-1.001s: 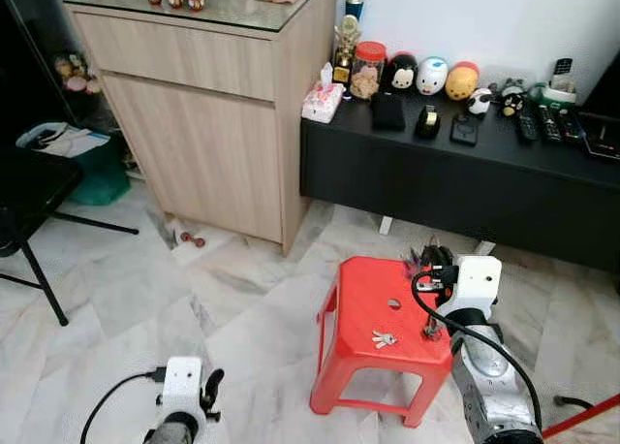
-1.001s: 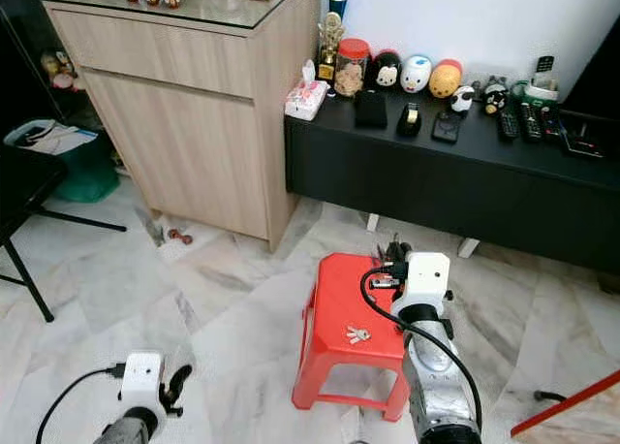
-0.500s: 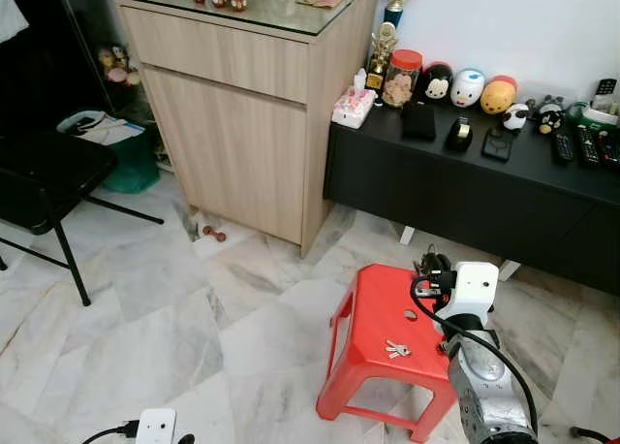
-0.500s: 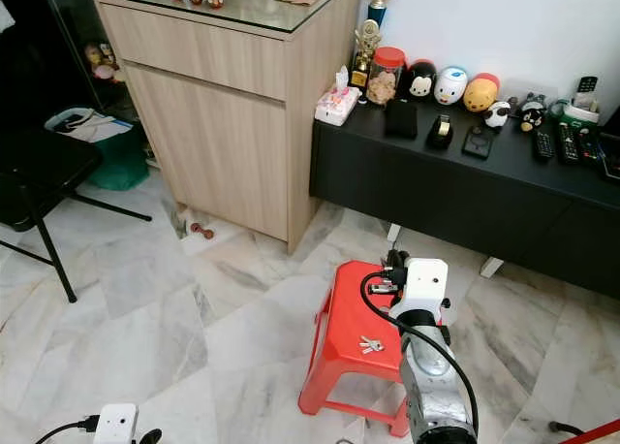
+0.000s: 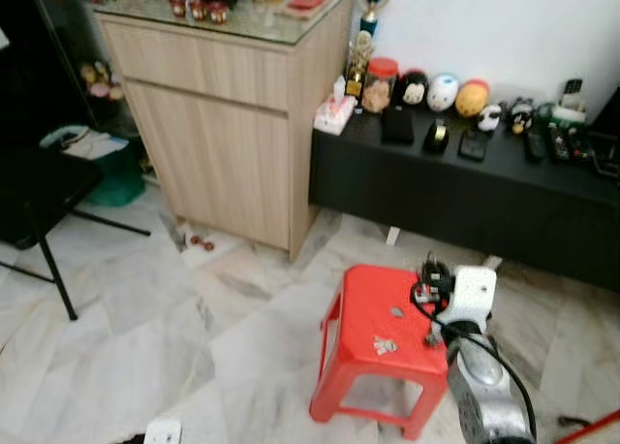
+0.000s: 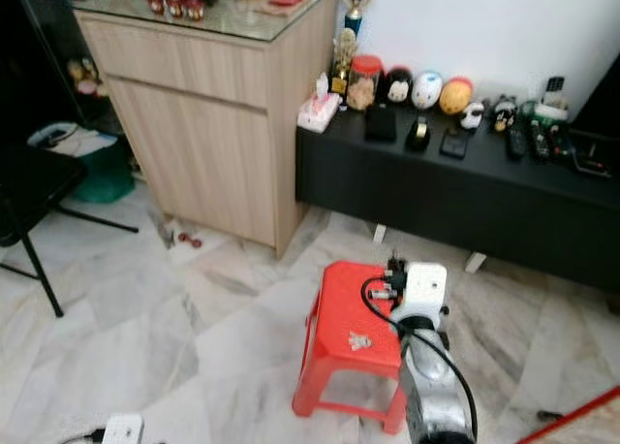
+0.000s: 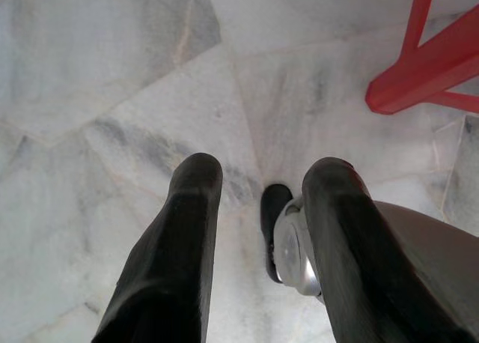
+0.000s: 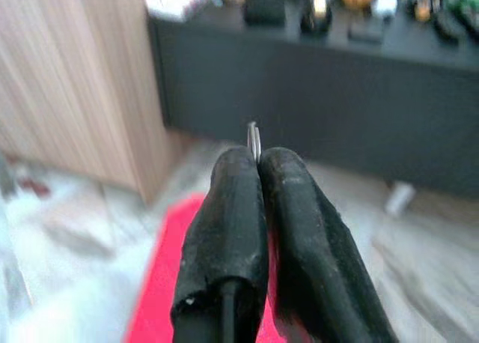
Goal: Hang keys on a hook
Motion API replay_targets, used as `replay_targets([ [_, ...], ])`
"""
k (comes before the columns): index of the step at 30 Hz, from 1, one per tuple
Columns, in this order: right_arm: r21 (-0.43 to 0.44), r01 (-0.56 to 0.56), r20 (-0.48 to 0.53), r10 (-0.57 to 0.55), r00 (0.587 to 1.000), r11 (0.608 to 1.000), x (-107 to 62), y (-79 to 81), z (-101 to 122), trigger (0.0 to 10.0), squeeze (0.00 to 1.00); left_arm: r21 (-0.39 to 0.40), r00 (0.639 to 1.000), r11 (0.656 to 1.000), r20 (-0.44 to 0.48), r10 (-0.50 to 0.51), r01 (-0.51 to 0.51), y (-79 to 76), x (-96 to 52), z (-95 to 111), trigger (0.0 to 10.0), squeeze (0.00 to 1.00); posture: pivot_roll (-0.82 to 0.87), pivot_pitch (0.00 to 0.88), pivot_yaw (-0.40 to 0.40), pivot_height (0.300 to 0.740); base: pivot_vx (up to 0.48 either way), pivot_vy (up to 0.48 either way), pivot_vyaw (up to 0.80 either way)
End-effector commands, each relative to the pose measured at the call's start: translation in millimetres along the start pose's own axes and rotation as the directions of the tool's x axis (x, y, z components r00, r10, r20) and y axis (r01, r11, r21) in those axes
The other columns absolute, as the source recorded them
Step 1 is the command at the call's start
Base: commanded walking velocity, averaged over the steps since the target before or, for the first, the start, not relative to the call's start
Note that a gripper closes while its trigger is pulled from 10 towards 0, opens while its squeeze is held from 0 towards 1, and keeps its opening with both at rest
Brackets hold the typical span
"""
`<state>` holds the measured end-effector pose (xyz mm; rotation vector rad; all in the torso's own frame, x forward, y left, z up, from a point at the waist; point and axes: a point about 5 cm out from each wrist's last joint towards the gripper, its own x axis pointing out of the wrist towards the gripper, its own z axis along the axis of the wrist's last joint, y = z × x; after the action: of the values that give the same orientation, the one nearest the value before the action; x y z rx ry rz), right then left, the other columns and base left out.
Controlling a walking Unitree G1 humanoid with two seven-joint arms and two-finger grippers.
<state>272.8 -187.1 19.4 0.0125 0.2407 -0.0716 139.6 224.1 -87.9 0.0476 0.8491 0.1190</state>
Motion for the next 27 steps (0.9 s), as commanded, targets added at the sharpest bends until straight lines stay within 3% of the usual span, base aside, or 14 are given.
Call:
replay_targets([
  [1,-0.014,0.053,-0.093,-0.054,0.994,0.998,-6.3,-13.4,-21,10.0,0.00,0.012,0.999,1.000,-0.032,-0.007,0.007,-1.2,-2.3,-8,10.0,0.00,-0.03,0.007,-0.065,0.740,0.000,0.000,0.00],
  [5,0.001,0.082,-0.206,-0.080,0.975,0.997,-12.7,-18.9,-43,10.0,0.00,0.014,0.999,1.000,-0.040,-0.012,0.013,-2.6,-2.5,-9,10.0,0.00,-0.03,0.007,-0.062,0.740,0.000,0.000,0.00],
  [10,-0.070,0.044,-0.394,-0.068,0.916,0.997,-32.1,-19.5,-81,10.0,0.00,0.005,0.999,1.000,-0.043,-0.014,0.014,-4.6,-1.2,-8,10.0,0.00,-0.03,0.004,-0.063,0.740,0.000,0.000,0.00],
  [13,-0.109,0.018,-0.442,-0.065,0.895,0.994,-40.2,-19.8,-91,10.0,0.00,0.003,0.999,1.000,-0.041,-0.016,0.016,-5.4,-0.3,-6,10.0,0.00,-0.03,0.006,-0.060,0.740,0.000,0.000,0.00],
  [22,-0.117,0.041,-0.556,-0.100,0.825,0.992,-58.0,-26.9,-112,10.0,0.00,-0.003,0.998,0.999,-0.053,-0.037,0.037,-8.7,0.3,-6,10.0,0.00,-0.03,0.009,-0.057,0.740,0.000,0.000,0.00],
  [27,-0.109,0.048,-0.576,-0.103,0.811,0.993,-62.3,-27.6,-116,10.0,0.00,-0.004,0.997,0.999,-0.066,-0.045,0.045,-10.0,-0.1,-8,10.0,0.00,-0.02,0.012,-0.057,0.740,0.000,0.000,0.00],
])
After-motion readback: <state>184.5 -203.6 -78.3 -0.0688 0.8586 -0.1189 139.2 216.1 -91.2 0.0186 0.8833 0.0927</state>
